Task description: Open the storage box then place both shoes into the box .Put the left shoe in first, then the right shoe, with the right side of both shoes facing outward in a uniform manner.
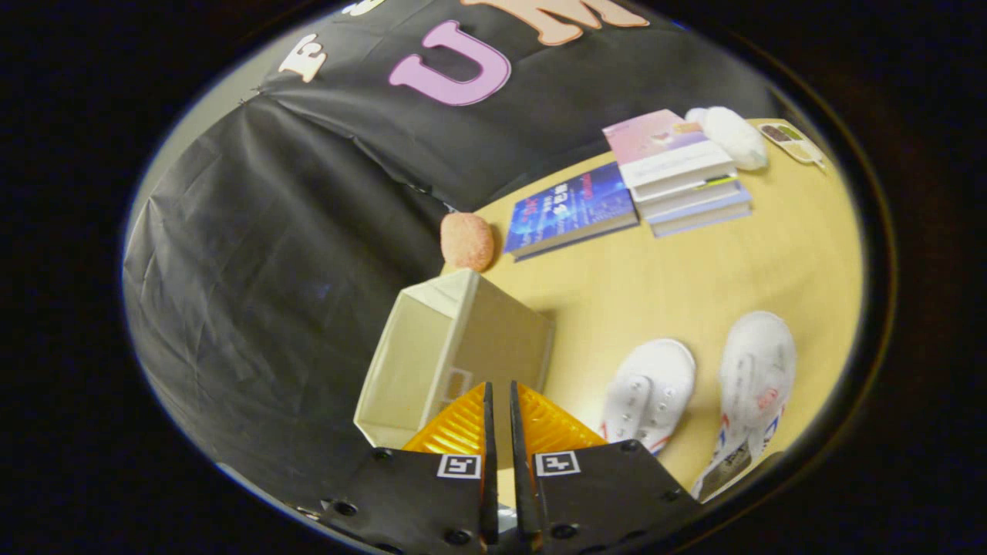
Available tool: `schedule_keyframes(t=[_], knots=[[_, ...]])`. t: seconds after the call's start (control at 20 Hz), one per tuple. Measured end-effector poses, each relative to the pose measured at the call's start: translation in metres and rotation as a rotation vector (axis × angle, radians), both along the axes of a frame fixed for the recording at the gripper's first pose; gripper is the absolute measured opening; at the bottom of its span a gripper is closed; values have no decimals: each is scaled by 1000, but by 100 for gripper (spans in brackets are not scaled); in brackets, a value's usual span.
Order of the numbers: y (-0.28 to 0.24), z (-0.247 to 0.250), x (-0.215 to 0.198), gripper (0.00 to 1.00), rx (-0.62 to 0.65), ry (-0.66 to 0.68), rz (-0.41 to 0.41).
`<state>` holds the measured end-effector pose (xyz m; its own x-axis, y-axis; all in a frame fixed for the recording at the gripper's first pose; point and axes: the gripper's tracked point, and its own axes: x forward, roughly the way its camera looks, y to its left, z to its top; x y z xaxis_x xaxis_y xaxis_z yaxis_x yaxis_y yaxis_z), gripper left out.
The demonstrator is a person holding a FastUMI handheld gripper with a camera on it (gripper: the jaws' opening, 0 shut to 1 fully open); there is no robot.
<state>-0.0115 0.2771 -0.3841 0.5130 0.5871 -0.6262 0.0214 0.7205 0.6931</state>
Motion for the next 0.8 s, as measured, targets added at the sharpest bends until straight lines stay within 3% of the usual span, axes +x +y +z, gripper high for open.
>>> schedule_keyframes(t=[0.35, 0.8], knots=[[-41, -46, -47, 12, -82, 99, -60], [-57, -65, -90, 12, -146, 149, -46]])
